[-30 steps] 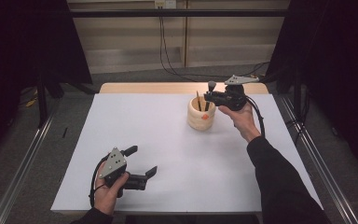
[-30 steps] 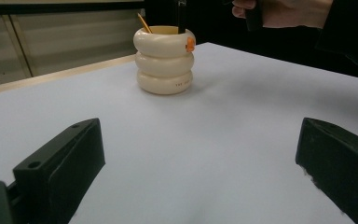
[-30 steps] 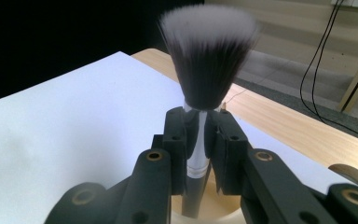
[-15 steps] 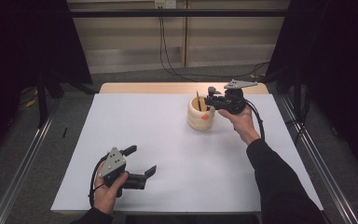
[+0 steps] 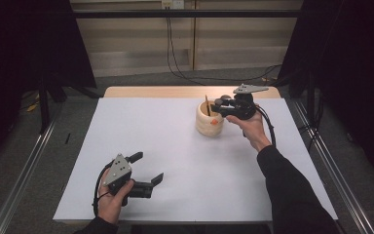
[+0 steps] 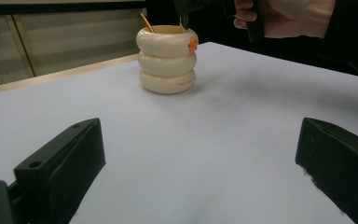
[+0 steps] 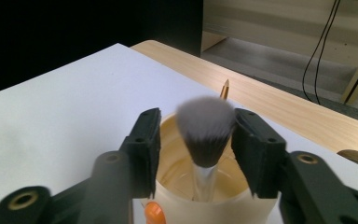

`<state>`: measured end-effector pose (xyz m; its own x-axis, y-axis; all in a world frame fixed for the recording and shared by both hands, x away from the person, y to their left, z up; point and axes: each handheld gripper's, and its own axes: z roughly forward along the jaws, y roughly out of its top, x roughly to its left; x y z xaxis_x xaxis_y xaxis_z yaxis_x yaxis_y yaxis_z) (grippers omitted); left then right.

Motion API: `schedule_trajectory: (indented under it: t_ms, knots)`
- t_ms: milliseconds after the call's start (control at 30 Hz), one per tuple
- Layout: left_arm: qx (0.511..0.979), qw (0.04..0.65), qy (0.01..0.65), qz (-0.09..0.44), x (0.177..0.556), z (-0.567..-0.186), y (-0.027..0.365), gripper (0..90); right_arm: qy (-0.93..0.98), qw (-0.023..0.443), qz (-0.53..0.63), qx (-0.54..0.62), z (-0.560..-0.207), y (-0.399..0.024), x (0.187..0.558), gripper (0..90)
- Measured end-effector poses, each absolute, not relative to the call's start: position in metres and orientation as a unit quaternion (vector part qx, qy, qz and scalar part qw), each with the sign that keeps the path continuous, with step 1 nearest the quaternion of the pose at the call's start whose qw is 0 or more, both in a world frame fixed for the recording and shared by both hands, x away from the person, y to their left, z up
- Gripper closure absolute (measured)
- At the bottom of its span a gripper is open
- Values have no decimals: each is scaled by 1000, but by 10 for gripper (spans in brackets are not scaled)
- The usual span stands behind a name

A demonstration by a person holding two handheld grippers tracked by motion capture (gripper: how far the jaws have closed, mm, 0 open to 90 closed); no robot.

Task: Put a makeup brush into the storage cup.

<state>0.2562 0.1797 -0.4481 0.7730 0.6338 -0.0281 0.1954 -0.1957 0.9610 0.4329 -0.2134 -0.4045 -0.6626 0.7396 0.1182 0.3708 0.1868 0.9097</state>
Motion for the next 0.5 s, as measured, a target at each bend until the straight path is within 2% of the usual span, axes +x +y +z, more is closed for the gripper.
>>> schedule_trajectory:
  t_ms: [300,500]
  knots:
    - [748,570,278,194,256,-448,180,13,745,179,524,372,-405,-214,431,208]
    - [747,571,280,194,258,-448,179,14,737,183,532,375,-404,-214,431,53]
